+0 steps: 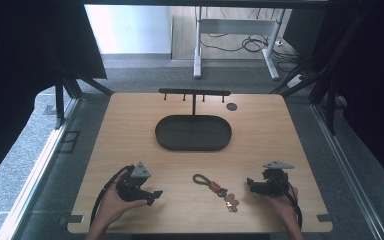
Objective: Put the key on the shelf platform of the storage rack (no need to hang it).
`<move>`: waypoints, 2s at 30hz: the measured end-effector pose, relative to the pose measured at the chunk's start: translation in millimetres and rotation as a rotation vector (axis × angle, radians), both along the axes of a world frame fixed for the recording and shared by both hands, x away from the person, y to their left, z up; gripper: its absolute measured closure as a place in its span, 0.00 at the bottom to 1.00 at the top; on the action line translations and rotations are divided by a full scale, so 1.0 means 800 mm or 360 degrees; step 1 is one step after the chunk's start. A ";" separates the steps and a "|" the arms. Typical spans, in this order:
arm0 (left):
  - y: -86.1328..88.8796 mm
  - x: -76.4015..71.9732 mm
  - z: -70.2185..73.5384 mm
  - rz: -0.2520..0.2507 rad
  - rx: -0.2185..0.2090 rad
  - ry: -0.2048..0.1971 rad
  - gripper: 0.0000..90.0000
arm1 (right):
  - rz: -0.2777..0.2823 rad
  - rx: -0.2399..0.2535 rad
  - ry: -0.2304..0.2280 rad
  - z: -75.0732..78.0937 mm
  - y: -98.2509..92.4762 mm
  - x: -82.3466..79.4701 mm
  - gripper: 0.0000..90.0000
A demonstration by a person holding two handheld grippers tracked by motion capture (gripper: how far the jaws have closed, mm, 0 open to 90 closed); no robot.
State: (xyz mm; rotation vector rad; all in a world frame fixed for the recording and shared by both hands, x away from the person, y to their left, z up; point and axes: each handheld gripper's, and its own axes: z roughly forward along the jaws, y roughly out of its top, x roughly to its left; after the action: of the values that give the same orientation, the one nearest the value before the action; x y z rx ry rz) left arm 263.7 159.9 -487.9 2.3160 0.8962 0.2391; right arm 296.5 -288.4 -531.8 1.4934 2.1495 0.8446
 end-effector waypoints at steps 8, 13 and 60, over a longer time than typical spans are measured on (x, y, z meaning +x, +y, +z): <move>-0.002 -0.001 -0.001 -0.0007 0.0011 0.0005 0.26 | 0.0022 0.0104 -0.0118 0.018 -0.029 -0.020 0.24; -0.001 -0.001 0.002 -0.0012 -0.0003 -0.0007 0.26 | 0.0053 0.0130 -0.0137 0.023 -0.034 -0.022 0.27; -0.010 0.000 -0.007 -0.0058 -0.0018 0.0033 0.26 | 0.0259 0.0084 -0.0118 0.062 -0.021 -0.037 0.38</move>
State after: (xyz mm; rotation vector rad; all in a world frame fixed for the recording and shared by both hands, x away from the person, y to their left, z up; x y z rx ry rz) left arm 263.8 152.0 -493.7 2.3261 0.8623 0.1944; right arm 266.7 -304.8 -482.5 1.3031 2.2322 1.0033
